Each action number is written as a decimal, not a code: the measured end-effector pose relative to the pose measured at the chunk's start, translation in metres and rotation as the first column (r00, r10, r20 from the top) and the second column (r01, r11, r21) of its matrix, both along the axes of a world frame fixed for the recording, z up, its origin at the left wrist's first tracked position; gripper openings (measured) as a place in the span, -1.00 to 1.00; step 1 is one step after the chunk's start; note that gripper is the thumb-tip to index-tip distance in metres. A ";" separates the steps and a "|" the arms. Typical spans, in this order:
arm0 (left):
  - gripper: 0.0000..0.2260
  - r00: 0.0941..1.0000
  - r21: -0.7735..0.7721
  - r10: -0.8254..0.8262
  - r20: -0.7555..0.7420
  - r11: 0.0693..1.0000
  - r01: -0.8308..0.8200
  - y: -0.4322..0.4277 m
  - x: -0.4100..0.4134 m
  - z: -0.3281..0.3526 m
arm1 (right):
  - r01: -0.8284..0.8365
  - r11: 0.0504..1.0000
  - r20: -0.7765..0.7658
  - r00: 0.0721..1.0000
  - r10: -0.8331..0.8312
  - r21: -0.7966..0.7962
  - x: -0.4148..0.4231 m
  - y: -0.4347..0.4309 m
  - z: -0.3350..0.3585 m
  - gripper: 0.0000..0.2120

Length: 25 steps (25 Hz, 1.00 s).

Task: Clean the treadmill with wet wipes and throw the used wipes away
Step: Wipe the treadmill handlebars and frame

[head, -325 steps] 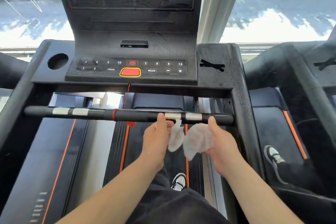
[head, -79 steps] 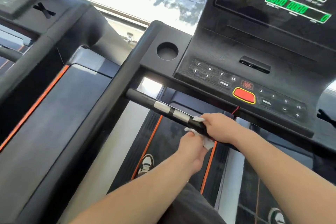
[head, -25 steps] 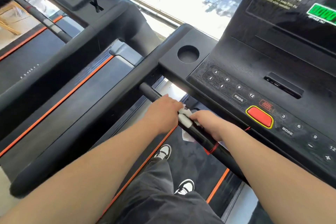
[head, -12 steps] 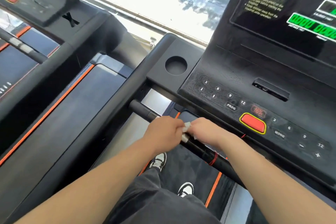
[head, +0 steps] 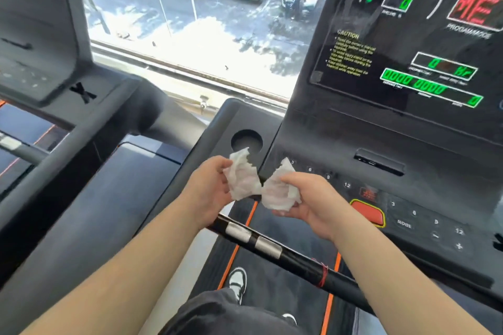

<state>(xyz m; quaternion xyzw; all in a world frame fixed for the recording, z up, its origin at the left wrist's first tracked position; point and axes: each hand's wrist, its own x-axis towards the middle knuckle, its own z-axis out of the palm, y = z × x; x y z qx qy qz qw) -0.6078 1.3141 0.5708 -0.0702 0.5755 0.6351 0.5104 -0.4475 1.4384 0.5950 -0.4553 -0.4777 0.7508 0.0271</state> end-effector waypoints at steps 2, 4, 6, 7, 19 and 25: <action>-0.77 0.995 0.003 -0.028 -0.097 1.000 0.028 0.003 -0.019 0.002 | 0.059 0.998 -0.010 0.998 -0.059 -0.013 -0.019 -0.002 0.003 -0.86; -0.88 0.968 -0.033 -0.026 -0.249 0.999 0.018 0.012 -0.040 0.006 | 0.144 0.989 -0.025 0.989 -0.144 -0.020 -0.040 -0.002 0.006 -0.89; -0.86 0.861 -0.113 -0.069 -0.504 0.993 0.013 0.026 -0.064 0.012 | 0.250 0.967 -0.042 0.968 -0.248 0.049 -0.060 0.003 0.010 -0.91; -0.83 0.718 -0.173 -0.134 -0.683 0.985 0.020 0.034 -0.074 0.013 | 0.276 0.947 -0.030 0.961 -0.275 0.166 -0.069 0.008 0.014 -0.86; -0.58 -0.594 -0.708 -0.459 -0.661 0.644 0.290 0.056 -0.067 -0.077 | -0.837 -0.015 0.807 0.523 0.274 0.547 -0.154 0.069 -0.058 -0.42; -0.35 -0.624 -0.869 -0.635 -0.455 0.470 0.155 0.076 -0.059 -0.069 | -0.865 0.012 0.798 0.468 0.379 0.501 -0.184 0.099 -0.055 -0.41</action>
